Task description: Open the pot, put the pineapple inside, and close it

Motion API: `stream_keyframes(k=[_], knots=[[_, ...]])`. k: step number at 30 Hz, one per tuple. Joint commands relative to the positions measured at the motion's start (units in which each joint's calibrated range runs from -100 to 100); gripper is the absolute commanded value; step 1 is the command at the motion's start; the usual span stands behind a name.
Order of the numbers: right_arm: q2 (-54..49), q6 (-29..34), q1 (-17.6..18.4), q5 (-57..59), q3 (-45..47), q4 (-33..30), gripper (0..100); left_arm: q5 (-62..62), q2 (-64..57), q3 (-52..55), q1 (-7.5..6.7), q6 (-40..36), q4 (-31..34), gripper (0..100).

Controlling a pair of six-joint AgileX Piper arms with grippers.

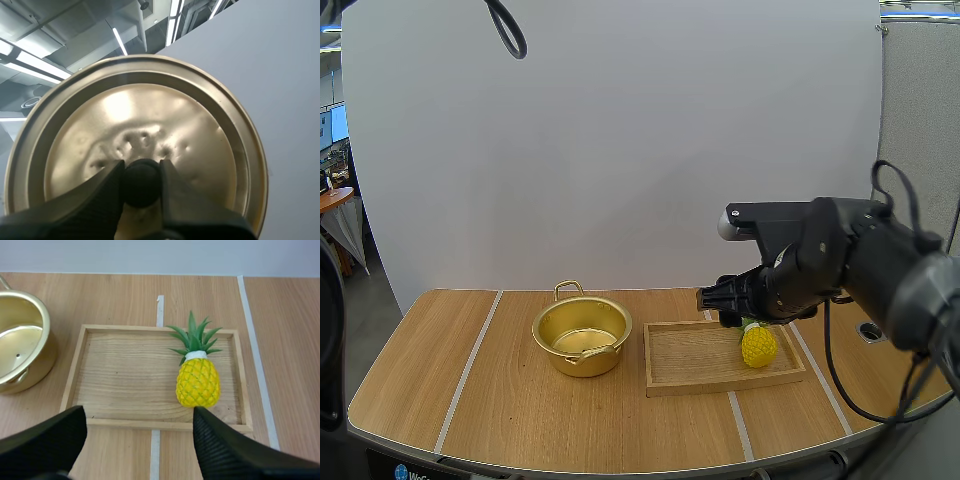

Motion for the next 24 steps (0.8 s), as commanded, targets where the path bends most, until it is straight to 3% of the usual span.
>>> stream_keyframes(k=[1, 9, 15, 24], knots=[[6.9, 0.1, -0.2, -2.3, -3.6, -0.6, 100, -2.5, 0.2, -0.5, -0.15, -0.6, 0.5, 0], [13.0, 0.1, -0.4, -2.2, -6.5, -2.9, 100, -2.5, 0.2, -0.5, -0.15, -0.6, 0.5, 0], [14.4, -3.6, -3.8, -6.3, -6.5, -2.5, 100, -2.5, 0.2, -0.5, -0.15, -0.6, 0.5, 0], [22.5, -18.0, -9.5, -7.9, -6.5, 10.2, 100, -2.5, 0.2, -0.5, -0.15, -0.6, 0.5, 0]])
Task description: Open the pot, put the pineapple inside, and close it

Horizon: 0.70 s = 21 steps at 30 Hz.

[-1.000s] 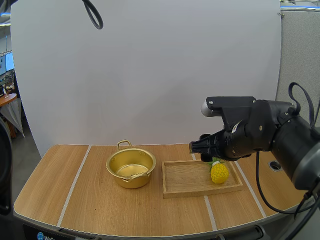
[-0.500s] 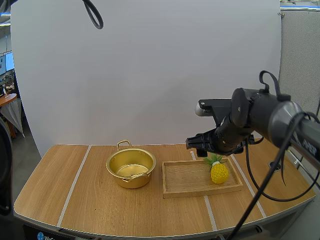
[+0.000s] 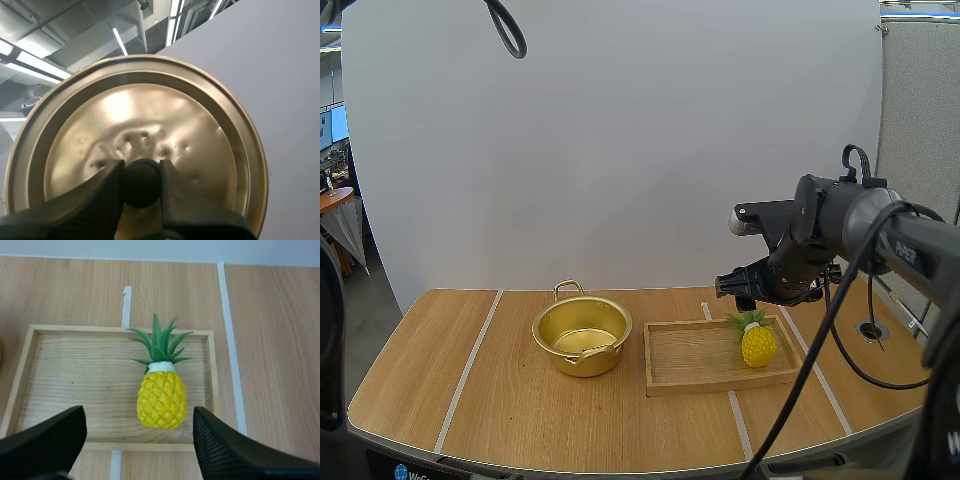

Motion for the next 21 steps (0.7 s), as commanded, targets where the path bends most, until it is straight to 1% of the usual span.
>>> stream_keyframes(k=[1, 6, 17, 21], knots=[[3.1, -4.7, -1.4, -1.9, -0.4, 3.3, 100, -2.4, 0.2, -0.5, -0.15, -0.6, 0.5, 0], [7.3, -7.0, -2.4, -5.6, -0.4, 3.2, 100, -2.4, 0.2, -0.5, -0.15, -0.6, 0.5, 0], [12.8, -8.2, -2.4, -12.1, -0.4, 3.1, 100, -2.4, 0.2, -0.5, -0.15, -0.6, 0.5, 0], [15.0, -9.9, -2.4, -13.2, -0.4, 5.1, 100, -2.4, 0.2, -0.5, -0.15, -0.6, 0.5, 0]])
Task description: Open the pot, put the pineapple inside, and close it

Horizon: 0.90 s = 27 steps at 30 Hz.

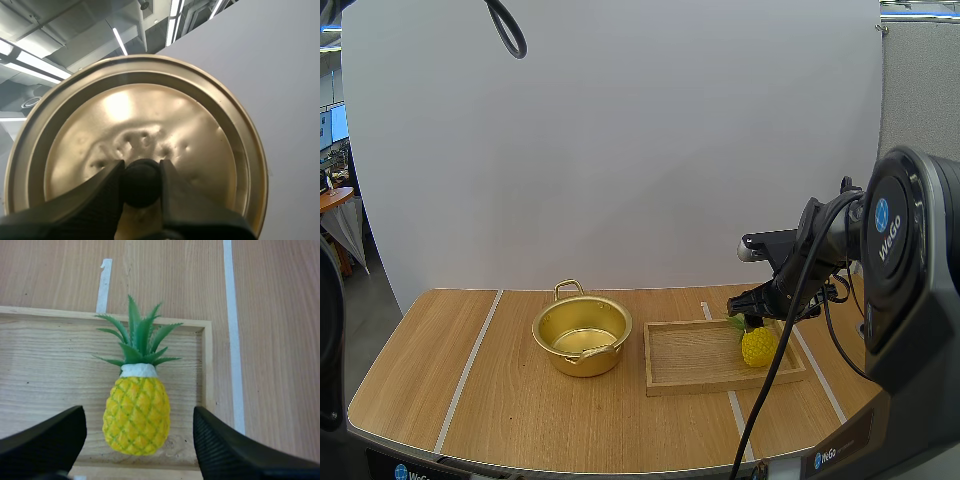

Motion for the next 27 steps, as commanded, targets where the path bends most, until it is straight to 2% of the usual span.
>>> stream_keyframes(k=[1, 27], knots=[[1.6, -2.3, -0.2, -1.1, -0.4, 2.0, 100, -2.4, 0.2, -0.5, -0.15, -0.6, 0.5, 0], [11.2, -2.4, 1.4, -10.3, -0.4, 3.1, 100, -2.4, 0.2, -0.5, -0.15, -0.6, 0.5, 0]])
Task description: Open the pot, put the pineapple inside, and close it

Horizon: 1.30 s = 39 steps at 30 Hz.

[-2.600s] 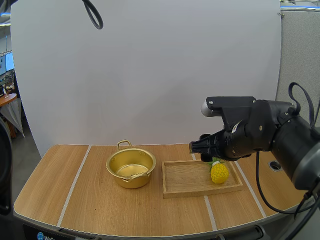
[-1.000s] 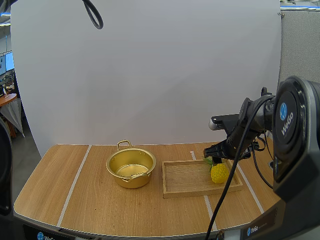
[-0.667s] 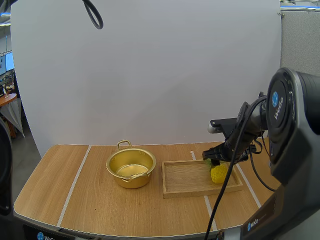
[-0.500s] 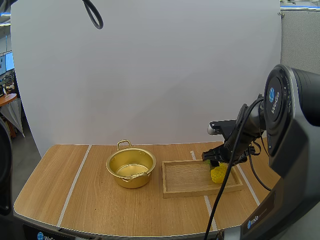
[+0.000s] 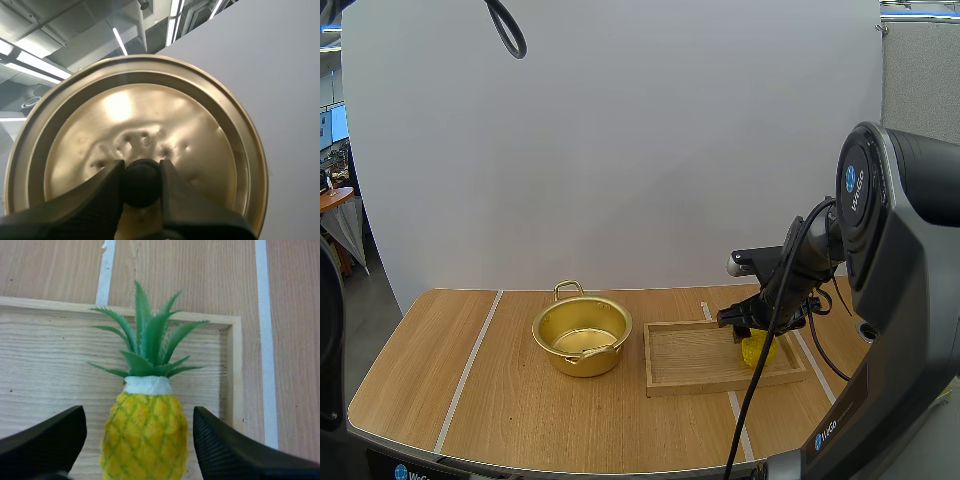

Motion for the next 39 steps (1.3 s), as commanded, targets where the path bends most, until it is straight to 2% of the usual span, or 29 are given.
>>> stream_keyframes(k=[1, 14, 15, 16, 17, 18, 19, 20, 28, 32, 35, 39], knots=[[2.9, -0.4, 0.1, -2.9, -0.4, 0.3, 100, -2.4, 0.2, -0.5, -0.15, -0.6, 0.5, 0], [8.4, -0.5, 0.1, -7.2, -0.4, 0.3, 100, -2.4, 0.2, -0.5, -0.15, -0.6, 0.5, 0], [8.4, -0.5, 0.1, -6.4, -0.4, 0.3, 97, -2.4, 0.2, -0.5, -0.15, -0.6, 0.5, 0], [8.4, -0.5, 0.1, -5.1, -0.4, 0.7, 70, -2.4, 0.2, -0.5, -0.15, -0.6, 0.5, 0], [8.4, -0.5, 0.1, -3.7, -0.4, 1.0, 50, -2.4, 0.2, -0.5, -0.15, -0.6, 0.5, 0], [8.4, -0.6, 0.1, -3.1, -0.4, 1.3, 39, -2.4, 0.2, -0.5, -0.15, -0.6, 0.5, 0], [8.3, -0.6, 0.1, -1.7, -0.4, 1.6, 4, -2.4, 0.2, -0.5, -0.15, -0.6, 0.5, 0], [8.1, -0.6, 0.1, -1.3, -0.4, 1.6, 0, -2.4, 0.2, -0.5, -0.15, -0.6, 0.5, 0], [-1.8, -4.0, 1.3, 0.3, -0.4, 2.8, 0, -2.4, 0.2, -0.5, -0.15, -0.6, 0.5, 0], [-9.9, -4.0, 4.2, 1.3, -0.4, 2.8, 0, -2.4, 0.2, -0.5, -0.15, -0.6, 0.5, 0], [-15.8, -3.9, 7.7, 2.6, -0.7, 3.6, 0, -2.4, 0.2, -0.5, -0.15, -0.6, 0.5, 0], [-18.8, -1.5, 12.6, 12.3, -5.5, 4.0, 0, -2.4, 0.2, -0.5, -0.15, -0.6, 0.5, 0]])
